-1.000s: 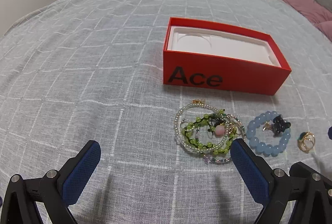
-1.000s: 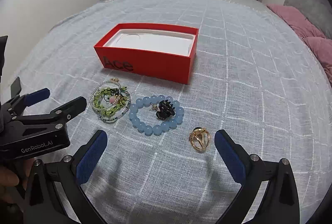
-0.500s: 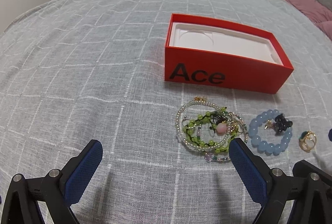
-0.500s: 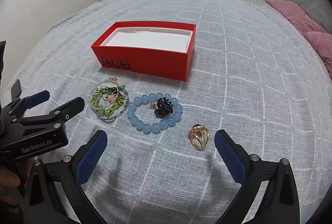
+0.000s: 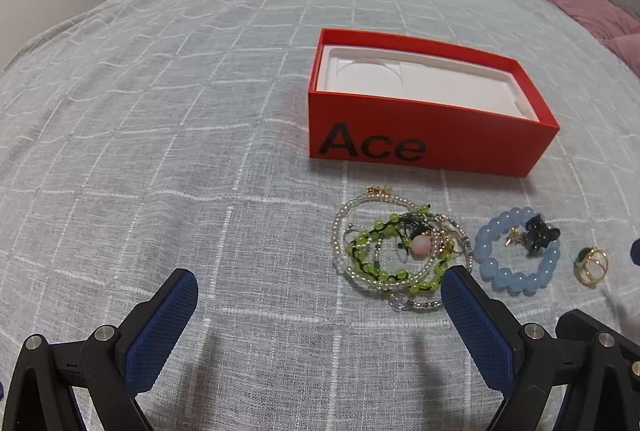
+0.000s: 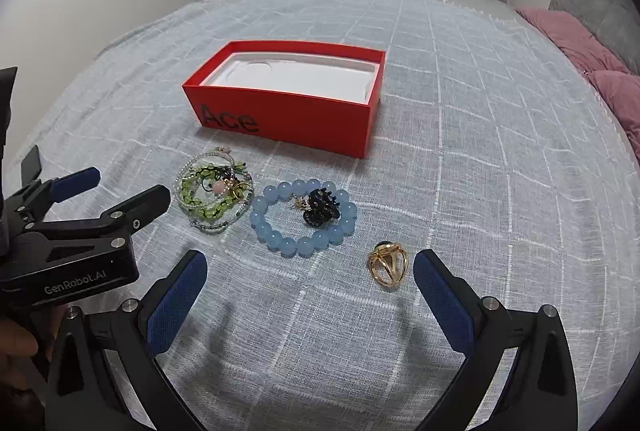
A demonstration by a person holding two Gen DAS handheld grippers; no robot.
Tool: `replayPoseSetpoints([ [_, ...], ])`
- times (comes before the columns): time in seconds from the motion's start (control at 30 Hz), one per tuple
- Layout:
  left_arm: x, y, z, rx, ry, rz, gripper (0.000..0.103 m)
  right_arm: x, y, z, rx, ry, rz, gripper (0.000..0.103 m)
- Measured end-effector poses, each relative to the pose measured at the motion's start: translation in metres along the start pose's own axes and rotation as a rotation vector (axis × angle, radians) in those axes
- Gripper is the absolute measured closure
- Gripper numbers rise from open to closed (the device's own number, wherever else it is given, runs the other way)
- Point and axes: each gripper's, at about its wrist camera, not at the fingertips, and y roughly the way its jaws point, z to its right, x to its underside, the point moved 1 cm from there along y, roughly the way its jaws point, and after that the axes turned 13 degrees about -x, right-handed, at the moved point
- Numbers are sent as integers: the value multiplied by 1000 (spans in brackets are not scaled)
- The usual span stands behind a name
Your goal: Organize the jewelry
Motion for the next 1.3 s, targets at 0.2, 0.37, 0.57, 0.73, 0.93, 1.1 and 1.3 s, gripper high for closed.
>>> replayPoseSetpoints([
  [0.2, 1, 1, 0, 9, -12, 5, 2, 0, -1, 1, 4, -1, 0, 0],
  [0.37, 0, 2, 0, 9, -7, 9, 3, 2, 1, -2, -9, -3, -5, 0],
  [0.57, -5, 6, -14, 37, -66, -19, 7, -1, 1, 9, -33, 45, -7, 2],
  [0.73, -11, 19, -38, 162, -200, -83, 16, -5, 3, 23, -61, 92, -14, 36],
  [0.93, -14, 26, -47, 286, -275, -145, 41, -9, 8, 32, -72, 101, -39, 57],
  [1.1, -17, 31, -41, 325, -277, -180, 57, -15, 6, 34, -89, 92, -27, 60],
  [1.3, -22, 42, -34, 365, -299, -188, 70, -23, 11, 38, -101, 80, -18, 60],
])
